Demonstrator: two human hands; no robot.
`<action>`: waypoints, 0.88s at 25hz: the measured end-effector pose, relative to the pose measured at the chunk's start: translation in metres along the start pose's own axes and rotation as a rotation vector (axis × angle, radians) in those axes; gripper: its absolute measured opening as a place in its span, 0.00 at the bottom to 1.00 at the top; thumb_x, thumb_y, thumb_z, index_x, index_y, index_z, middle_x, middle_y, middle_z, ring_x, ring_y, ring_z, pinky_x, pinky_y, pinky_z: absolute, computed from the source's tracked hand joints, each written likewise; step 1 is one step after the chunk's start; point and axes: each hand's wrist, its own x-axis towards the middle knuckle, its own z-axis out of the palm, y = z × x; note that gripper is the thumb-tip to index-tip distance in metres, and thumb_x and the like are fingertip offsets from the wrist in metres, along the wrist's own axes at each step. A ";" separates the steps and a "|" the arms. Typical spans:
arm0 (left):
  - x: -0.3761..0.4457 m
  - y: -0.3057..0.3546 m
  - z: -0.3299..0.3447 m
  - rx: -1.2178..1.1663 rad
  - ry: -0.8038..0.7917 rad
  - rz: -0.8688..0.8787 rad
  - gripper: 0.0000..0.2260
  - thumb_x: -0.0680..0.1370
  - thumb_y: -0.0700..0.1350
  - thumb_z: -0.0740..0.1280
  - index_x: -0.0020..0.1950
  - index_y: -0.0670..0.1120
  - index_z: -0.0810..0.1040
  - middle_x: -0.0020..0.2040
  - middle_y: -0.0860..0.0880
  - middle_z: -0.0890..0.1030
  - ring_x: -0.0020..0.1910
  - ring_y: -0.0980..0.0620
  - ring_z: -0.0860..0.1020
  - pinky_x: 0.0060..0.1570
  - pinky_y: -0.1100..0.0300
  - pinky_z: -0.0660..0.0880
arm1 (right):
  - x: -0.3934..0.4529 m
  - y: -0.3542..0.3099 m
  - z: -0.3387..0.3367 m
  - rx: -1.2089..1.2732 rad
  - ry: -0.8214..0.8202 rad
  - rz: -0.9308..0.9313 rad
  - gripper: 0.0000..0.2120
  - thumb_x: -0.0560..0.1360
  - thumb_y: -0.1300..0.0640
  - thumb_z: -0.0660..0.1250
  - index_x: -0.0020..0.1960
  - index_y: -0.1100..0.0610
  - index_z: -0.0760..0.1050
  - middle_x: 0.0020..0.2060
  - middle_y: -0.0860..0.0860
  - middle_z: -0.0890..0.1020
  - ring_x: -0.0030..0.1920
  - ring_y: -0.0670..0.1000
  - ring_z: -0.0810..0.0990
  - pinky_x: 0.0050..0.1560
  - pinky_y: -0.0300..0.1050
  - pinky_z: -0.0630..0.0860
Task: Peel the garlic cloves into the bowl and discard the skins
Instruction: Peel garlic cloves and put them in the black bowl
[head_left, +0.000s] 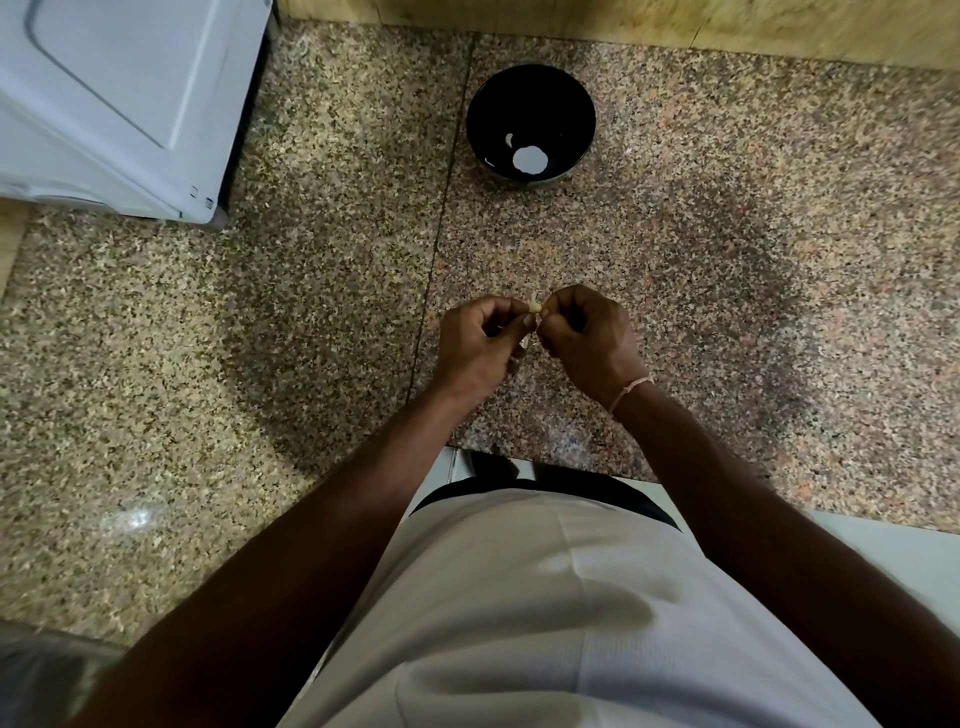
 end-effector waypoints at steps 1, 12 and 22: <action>-0.001 0.001 0.000 -0.044 -0.012 -0.026 0.03 0.79 0.42 0.76 0.52 0.47 0.86 0.40 0.50 0.87 0.33 0.54 0.82 0.30 0.59 0.78 | 0.000 0.000 0.000 0.022 -0.006 0.003 0.03 0.77 0.58 0.70 0.46 0.57 0.80 0.35 0.52 0.84 0.33 0.53 0.80 0.32 0.47 0.76; -0.007 0.005 -0.009 -0.399 -0.157 -0.412 0.02 0.81 0.39 0.71 0.52 0.44 0.84 0.45 0.47 0.87 0.35 0.52 0.82 0.30 0.59 0.78 | 0.000 0.005 0.007 0.192 -0.132 0.110 0.07 0.81 0.60 0.66 0.45 0.56 0.80 0.35 0.45 0.81 0.33 0.43 0.79 0.37 0.50 0.83; -0.005 0.007 -0.010 -0.606 -0.170 -0.594 0.04 0.83 0.40 0.68 0.51 0.43 0.82 0.42 0.49 0.85 0.35 0.55 0.82 0.29 0.61 0.78 | 0.002 0.008 0.015 0.283 -0.104 0.210 0.09 0.82 0.58 0.66 0.49 0.63 0.79 0.36 0.54 0.78 0.32 0.46 0.74 0.37 0.48 0.80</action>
